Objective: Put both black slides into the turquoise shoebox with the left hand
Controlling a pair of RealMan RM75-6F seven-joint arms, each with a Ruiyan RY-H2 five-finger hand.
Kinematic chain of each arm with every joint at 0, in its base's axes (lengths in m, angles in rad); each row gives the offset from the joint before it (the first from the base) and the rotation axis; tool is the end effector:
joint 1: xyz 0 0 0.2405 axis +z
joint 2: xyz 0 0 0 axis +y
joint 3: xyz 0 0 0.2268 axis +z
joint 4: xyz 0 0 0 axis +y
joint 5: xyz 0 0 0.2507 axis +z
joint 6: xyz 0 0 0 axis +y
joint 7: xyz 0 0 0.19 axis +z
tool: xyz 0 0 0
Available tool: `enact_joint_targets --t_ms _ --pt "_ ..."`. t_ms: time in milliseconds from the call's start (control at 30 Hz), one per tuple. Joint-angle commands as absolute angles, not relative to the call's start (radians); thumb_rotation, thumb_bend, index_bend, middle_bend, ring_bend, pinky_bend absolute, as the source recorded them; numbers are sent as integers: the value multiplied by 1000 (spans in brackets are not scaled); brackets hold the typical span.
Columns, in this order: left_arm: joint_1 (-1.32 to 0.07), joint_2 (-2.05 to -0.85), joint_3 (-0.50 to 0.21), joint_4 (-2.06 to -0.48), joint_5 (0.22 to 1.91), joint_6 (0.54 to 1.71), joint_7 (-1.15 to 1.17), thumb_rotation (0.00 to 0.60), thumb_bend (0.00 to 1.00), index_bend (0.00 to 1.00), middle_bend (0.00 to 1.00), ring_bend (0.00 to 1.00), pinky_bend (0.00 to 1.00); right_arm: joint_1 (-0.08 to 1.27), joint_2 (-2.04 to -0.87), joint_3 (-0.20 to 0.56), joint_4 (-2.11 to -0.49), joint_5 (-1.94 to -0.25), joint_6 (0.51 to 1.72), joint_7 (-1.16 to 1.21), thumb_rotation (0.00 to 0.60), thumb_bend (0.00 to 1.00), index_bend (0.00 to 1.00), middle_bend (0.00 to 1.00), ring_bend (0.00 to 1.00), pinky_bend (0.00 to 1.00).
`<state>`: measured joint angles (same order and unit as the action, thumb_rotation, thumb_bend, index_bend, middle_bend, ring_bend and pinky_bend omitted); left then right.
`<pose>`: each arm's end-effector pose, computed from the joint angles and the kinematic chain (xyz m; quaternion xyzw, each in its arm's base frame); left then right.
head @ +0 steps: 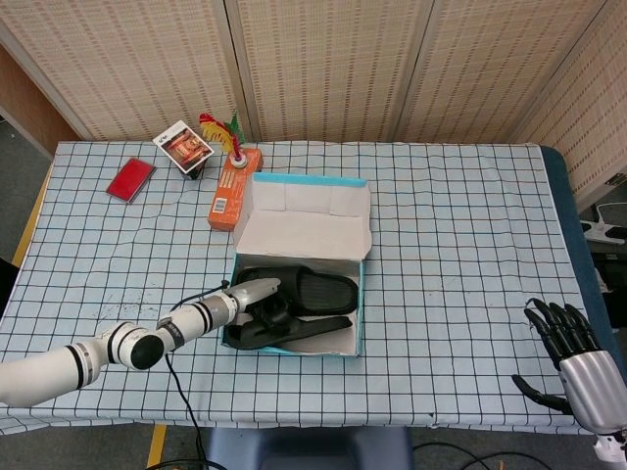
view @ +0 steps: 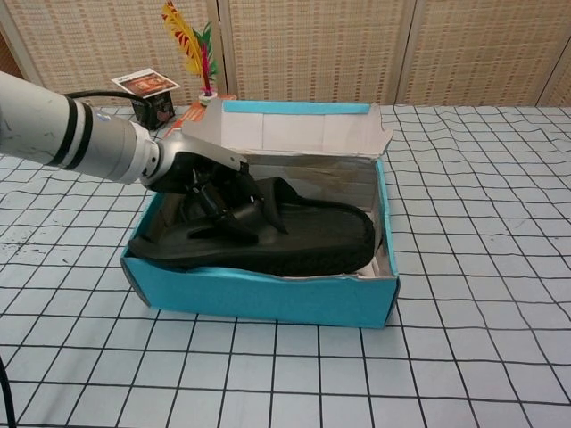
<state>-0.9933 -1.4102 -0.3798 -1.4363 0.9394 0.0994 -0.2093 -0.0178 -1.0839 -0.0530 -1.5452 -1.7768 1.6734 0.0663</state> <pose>-0.0479 0.3944 -0.1046 -0.7291 -0.6220 -0.2482 0.1412 -0.2876 -0.1674 0.1178 0.6447 -0.3353 0.4249 0.5398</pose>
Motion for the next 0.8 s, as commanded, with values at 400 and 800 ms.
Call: enact_joint_targets --t_ms 400,800 --pt "-873 -1474 -469 -1410 1083 23 -213 600 761 791 746 616 551 -22 -1083 -55 -1548 -1784 1681 64 478 162 0 0 0 0" --pt "-819 -1494 -497 -1410 1176 95 -169 600 696 592 524 329 274 -21 -1083 -55 -1547 -1786 1681 65 477 162 0 0 0 0"
